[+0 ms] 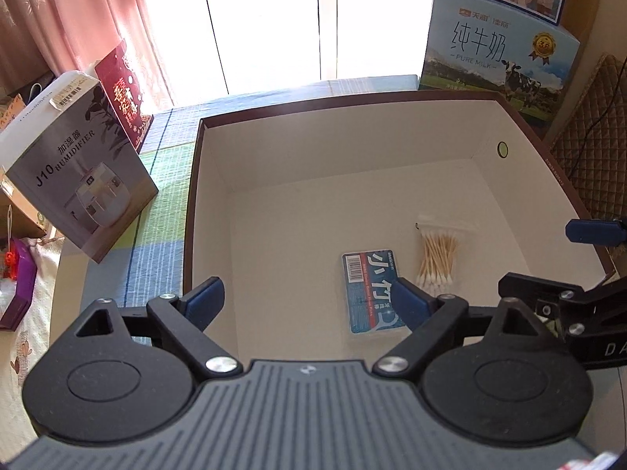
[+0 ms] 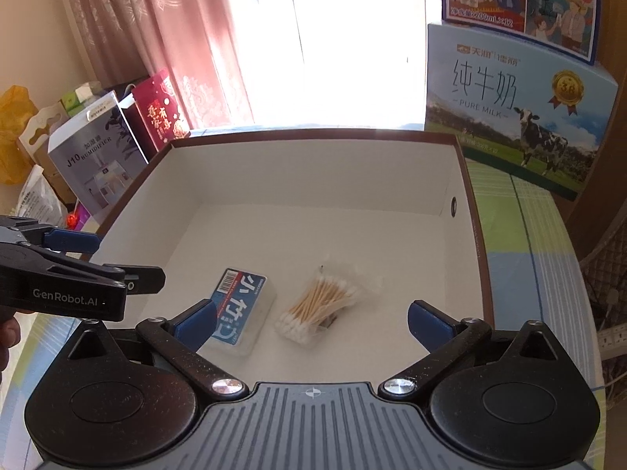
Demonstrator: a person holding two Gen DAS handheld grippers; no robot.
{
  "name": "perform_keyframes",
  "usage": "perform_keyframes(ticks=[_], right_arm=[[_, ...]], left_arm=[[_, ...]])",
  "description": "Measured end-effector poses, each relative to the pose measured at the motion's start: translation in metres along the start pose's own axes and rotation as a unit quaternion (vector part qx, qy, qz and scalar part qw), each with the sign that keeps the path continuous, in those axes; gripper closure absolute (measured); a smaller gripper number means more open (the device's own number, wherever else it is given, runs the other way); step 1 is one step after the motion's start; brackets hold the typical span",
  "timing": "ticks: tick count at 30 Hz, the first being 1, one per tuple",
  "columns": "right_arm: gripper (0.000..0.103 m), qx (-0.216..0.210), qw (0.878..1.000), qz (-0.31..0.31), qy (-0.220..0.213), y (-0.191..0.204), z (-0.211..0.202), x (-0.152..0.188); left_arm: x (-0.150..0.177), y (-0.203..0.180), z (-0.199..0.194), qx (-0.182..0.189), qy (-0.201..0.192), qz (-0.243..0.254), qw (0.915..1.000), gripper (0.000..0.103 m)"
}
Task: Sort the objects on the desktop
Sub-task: 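Open both grippers to drop the pack and swab bag into the box, then withdraw both grippers from the box back toward the remaining items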
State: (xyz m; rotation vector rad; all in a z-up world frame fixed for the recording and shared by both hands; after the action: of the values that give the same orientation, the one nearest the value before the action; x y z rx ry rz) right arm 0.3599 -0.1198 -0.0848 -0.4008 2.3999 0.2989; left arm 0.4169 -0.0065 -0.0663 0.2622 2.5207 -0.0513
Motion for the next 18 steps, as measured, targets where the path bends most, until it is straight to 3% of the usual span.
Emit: perform_keyframes(ticks=[18], right_arm=[[0.002, -0.007, 0.999, -0.008, -0.041, 0.020, -0.071, 0.031]], left_arm=[[0.039, -0.005, -0.077, -0.010, -0.052, 0.001, 0.9986, 0.013]])
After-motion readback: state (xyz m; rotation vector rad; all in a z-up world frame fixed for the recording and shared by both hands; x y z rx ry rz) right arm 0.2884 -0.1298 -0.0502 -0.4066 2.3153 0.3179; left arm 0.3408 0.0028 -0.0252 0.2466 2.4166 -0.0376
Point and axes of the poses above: each gripper's, at about its wrist camera, not at the fingertips, and z roughly the way its jaws point, y to its left, x to its underside, the point moved 4 cm from there along z, roughly the way its jaws point, and after that the axes turned 4 degrees about -z, right-handed, at the moved point
